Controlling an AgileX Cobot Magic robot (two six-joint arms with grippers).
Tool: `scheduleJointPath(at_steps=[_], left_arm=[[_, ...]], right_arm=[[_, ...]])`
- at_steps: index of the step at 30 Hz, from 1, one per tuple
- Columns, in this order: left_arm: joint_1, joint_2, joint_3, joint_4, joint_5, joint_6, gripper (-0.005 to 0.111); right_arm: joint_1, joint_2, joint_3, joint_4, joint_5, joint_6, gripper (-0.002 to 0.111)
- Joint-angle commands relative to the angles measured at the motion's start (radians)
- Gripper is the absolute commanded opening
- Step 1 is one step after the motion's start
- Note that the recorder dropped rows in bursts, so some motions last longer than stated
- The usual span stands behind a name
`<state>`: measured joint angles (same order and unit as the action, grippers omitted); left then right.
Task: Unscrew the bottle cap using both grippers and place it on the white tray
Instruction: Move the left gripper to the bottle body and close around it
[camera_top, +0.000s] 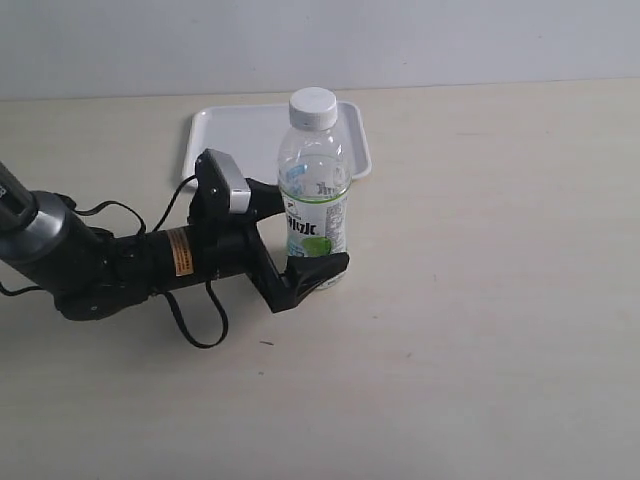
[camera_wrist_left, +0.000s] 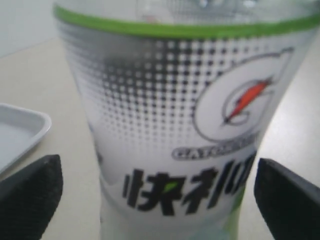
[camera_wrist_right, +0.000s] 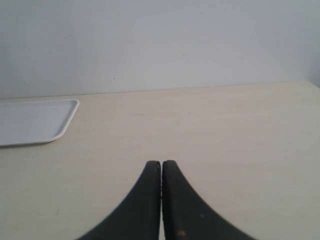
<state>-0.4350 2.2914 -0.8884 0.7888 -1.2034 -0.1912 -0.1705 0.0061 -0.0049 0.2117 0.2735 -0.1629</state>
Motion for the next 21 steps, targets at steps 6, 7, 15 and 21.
scheduleJointPath(at_steps=[6,7,15,21], left_arm=[[-0.052,0.006,-0.025,-0.003,0.036,0.004,0.105],[-0.054,0.006,-0.025,-0.006,0.04,0.004,0.105],[-0.054,0.006,-0.039,-0.015,0.041,0.004,0.084],[-0.054,0.006,-0.054,-0.037,0.049,0.028,0.032]], right_arm=[[-0.005,-0.006,0.005,-0.001,-0.006,0.0,0.002],[-0.005,-0.006,0.005,-0.001,-0.006,0.0,0.002],[-0.005,-0.006,0.005,-0.001,-0.006,0.0,0.002],[-0.005,-0.006,0.005,-0.001,-0.006,0.0,0.002]])
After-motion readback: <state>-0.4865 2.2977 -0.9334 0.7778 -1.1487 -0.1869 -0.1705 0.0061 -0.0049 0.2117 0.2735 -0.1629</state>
